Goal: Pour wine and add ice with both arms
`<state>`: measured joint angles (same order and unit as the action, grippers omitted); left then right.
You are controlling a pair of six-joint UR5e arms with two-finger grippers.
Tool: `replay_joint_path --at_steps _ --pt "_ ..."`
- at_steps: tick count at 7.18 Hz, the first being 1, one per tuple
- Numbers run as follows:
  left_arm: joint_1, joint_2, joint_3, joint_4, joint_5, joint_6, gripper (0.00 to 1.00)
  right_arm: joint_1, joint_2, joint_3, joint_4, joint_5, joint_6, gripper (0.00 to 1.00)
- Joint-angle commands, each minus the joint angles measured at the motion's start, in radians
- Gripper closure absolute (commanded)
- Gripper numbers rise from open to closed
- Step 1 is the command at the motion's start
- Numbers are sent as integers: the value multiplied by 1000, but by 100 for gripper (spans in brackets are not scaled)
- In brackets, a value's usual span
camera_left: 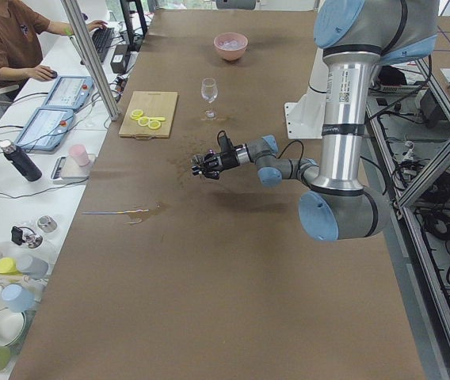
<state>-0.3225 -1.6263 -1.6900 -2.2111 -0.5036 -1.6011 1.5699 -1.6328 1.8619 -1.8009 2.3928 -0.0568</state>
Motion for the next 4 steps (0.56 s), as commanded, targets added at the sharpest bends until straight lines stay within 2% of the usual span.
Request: replay_joint_path --at_steps 1,2,4 --pt "45 -12 61 2 75 -64 100 -1 1 -1 0 0 0 0" --pt "48 -39 91 -1 130 -65 100 -1 1 -1 0 0 0 0" --pt "57 -43 110 -4 158 -66 100 -1 -1 -1 0 -1 0 0"
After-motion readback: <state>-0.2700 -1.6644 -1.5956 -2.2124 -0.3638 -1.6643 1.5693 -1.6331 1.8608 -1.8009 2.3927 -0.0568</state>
